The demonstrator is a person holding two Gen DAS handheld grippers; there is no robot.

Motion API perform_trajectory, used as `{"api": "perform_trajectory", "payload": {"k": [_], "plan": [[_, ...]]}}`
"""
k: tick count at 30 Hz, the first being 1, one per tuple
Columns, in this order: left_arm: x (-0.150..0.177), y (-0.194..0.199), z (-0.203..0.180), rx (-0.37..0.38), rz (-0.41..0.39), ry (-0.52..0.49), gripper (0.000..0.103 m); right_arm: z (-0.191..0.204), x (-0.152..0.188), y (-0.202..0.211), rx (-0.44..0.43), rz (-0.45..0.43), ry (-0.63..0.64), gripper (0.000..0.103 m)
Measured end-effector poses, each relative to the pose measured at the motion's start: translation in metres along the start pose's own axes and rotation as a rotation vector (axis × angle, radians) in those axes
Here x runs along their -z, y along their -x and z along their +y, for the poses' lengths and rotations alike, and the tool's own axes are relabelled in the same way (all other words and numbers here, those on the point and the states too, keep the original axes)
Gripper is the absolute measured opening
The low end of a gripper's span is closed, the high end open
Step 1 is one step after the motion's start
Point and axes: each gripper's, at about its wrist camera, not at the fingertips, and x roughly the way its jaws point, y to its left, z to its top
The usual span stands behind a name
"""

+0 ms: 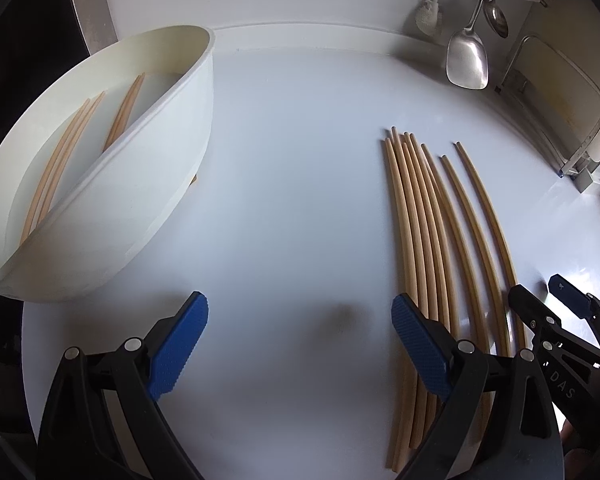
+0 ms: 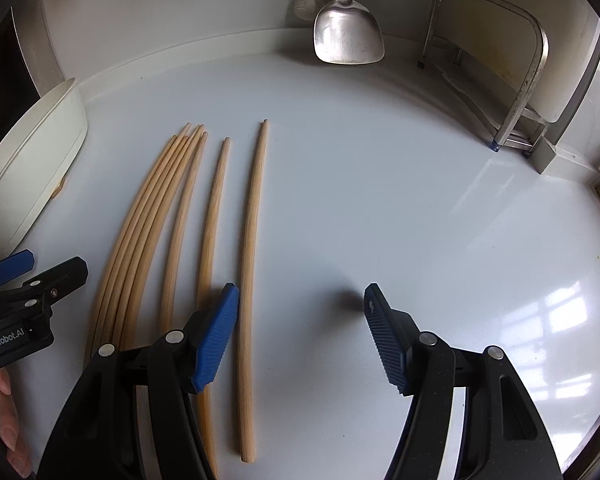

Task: Organize utensils
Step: 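Hover both open tools above the chopstick row, aligning with single chopsticks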

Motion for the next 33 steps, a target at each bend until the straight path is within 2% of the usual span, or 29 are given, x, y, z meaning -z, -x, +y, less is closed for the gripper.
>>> {"api": "perform_trajectory", "payload": {"k": [11, 33], "plan": [[0.005, 0.0, -0.007, 0.042, 0.024, -0.009, 0.091, -0.011, 0.001, 0.001, 0.001, -0.001, -0.017, 0.062], [0.006, -0.006, -0.017, 0.034, 0.041, -0.04, 0.092, -0.012, 0.003, 0.001, -0.008, 0.0, -0.03, 0.062]]}}
